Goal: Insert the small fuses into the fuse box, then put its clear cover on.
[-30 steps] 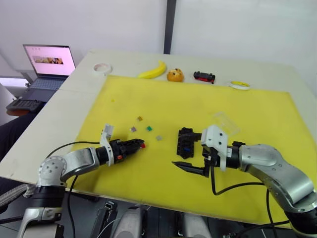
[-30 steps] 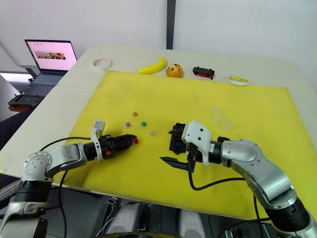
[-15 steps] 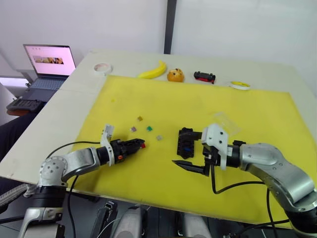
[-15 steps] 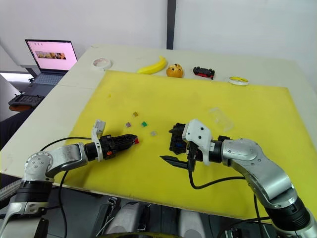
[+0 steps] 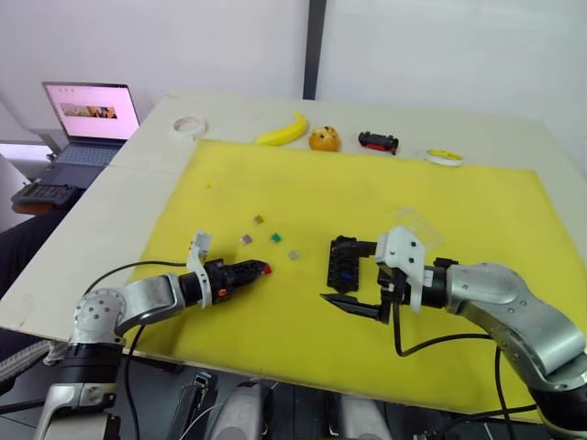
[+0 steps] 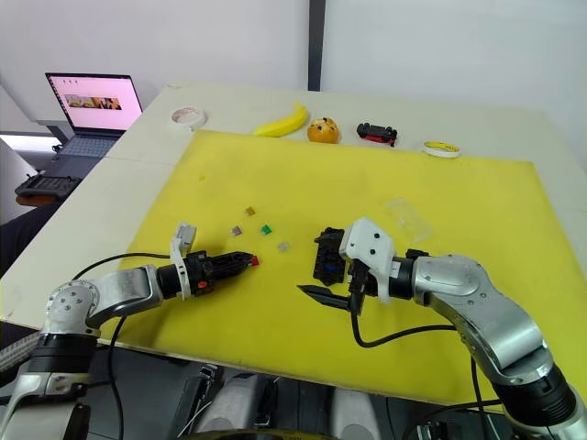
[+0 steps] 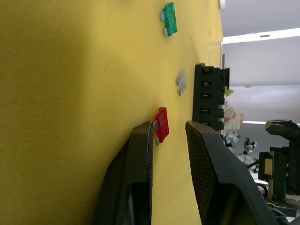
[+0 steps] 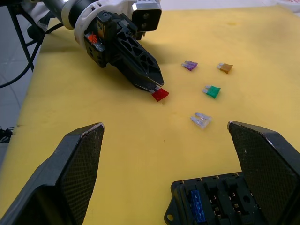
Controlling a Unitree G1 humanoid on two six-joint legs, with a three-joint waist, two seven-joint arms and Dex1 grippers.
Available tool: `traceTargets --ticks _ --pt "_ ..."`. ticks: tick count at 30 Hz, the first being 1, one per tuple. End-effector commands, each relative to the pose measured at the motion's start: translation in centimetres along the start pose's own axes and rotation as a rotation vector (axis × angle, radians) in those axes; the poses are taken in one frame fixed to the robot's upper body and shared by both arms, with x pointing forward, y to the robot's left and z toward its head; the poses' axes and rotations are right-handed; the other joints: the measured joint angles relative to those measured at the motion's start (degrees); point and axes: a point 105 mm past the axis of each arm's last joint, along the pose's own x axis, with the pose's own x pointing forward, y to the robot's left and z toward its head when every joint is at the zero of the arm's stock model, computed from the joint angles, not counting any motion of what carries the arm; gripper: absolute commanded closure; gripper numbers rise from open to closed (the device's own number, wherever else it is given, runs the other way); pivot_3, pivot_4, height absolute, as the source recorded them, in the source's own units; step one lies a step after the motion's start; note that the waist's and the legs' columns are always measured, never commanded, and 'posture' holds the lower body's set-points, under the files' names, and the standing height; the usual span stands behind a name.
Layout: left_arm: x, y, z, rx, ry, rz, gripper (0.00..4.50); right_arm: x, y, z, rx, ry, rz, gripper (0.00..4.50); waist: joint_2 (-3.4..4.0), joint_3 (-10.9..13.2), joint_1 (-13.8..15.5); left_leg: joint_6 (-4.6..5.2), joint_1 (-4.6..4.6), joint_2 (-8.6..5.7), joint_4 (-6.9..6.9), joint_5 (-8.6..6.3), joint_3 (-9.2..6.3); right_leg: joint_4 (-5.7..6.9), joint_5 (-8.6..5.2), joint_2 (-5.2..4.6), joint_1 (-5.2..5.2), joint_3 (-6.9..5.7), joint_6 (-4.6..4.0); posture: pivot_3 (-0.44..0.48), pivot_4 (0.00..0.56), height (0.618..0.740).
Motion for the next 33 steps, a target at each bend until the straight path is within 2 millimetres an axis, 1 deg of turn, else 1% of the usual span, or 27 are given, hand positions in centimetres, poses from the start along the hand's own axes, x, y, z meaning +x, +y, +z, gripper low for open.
traceTargets --ticks 1,17,22,23,25,28,33 --pt "0.0 1.5 -0.7 -0.027 0.026 0.036 3.32 -0.3 -0.2 0.9 -0.032 -0.024 -0.008 0.0 0.0 0.0 0.0 0.0 0.0 0.0 0.0 0.0 0.0 0.0 0.0 0.0 0.0 0.0 0.0 0.0 0.15 0.74" --pt "-0.1 2.9 -1.2 -0.028 0.037 0.036 3.32 -0.3 -0.3 0.9 -0.029 -0.026 -0.012 0.0 0.08 -0.05 0.05 -0.1 0.08 0.0 -0.33 0.06 0.0 -0.07 0.0 -0.03 -0.04 0.0 -0.02 0.0 0.15 0.74" --pt "0.1 2.2 -1.0 -0.02 0.036 0.016 3.32 -0.3 -0.3 1.0 -0.029 -0.026 -0.014 0.0 0.1 -0.06 0.06 -0.2 0.1 0.0 -0.48 0.13 -0.01 -0.08 0.0 -0.03 -0.1 0.0 -0.02 0.0 0.15 0.74" --pt "0.1 2.1 -1.0 -0.019 0.035 0.014 3.86 -0.3 -0.3 1.0 -0.029 -0.026 -0.014 0.0 0.1 -0.06 0.07 -0.2 0.1 0.0 -0.49 0.13 -0.02 -0.08 0.0 -0.03 -0.1 0.0 -0.02 0.0 0.15 0.74" --pt "0.1 1.9 -0.9 -0.017 0.034 0.013 4.44 -0.3 -0.3 1.0 -0.028 -0.027 -0.015 0.0 0.11 -0.07 0.08 -0.2 0.1 0.0 -0.48 0.13 -0.02 -0.08 0.0 -0.03 -0.1 0.0 -0.02 0.0 0.15 0.74" --pt "0.1 1.8 -0.9 -0.017 0.033 0.014 4.44 -0.3 -0.3 1.0 -0.028 -0.028 -0.015 0.0 0.13 -0.08 0.05 -0.2 0.1 0.0 -0.49 0.13 -0.03 -0.08 0.0 -0.03 -0.1 -0.01 -0.02 0.0 0.15 0.74" --pt "-0.8 1.0 -0.4 0.005 0.033 0.012 4.44 -0.4 -0.3 1.0 -0.027 -0.03 -0.017 0.0 0.13 -0.08 0.0 -0.2 0.09 0.0 -0.5 0.13 -0.03 -0.08 0.0 -0.03 -0.12 -0.01 -0.01 0.0 0.15 0.74"
